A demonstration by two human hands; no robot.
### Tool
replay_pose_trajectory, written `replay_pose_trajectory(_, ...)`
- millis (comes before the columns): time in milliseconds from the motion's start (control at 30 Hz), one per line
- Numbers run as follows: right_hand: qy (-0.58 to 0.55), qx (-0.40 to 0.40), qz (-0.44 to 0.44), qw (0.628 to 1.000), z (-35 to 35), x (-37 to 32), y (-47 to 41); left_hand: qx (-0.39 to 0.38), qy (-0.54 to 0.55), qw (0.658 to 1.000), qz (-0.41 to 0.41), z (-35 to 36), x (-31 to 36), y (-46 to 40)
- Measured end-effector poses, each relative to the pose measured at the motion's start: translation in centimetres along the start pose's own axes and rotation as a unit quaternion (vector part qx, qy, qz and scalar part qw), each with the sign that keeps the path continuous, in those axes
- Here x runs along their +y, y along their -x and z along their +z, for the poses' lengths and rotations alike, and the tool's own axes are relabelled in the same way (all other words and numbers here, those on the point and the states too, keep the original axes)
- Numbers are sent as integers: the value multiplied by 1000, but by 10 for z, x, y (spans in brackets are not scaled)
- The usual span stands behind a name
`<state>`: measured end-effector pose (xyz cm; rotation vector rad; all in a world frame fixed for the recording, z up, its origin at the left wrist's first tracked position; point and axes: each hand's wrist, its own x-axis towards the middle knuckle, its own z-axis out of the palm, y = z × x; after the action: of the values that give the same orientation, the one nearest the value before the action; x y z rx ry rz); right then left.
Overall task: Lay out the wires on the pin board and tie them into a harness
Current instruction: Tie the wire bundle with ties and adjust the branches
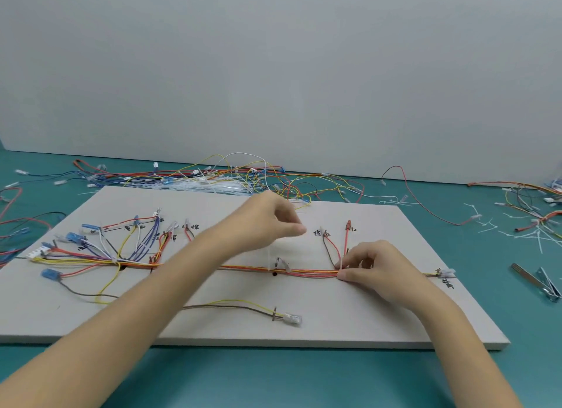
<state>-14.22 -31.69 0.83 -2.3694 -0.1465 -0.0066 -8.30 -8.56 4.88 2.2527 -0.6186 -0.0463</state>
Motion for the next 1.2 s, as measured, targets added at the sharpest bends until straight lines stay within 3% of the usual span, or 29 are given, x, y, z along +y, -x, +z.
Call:
replay_pose_trajectory(133, 48, -6, -18, 999, 2, -3, 2, -34, -155, 987, -22, -13, -25, 19)
replay_pose_trajectory(267, 98, 1, -31, 995, 5, -4, 4, -85, -113, 990, -21, -8, -49, 37)
replay_pose_trajectory(467, 68, 8, -25, 997, 5, -4, 5, -20, -163, 985, 52, 1, -54, 47)
replay_pose_trajectory(633, 47, -3, -18, 999, 0, -8, 2, 31, -306, 947, 87, 14, -50, 54)
replay_pose_trajectory(1200, -62, 95, -32, 993, 2, -12, 1, 33, -141, 986, 77, 25, -62, 59)
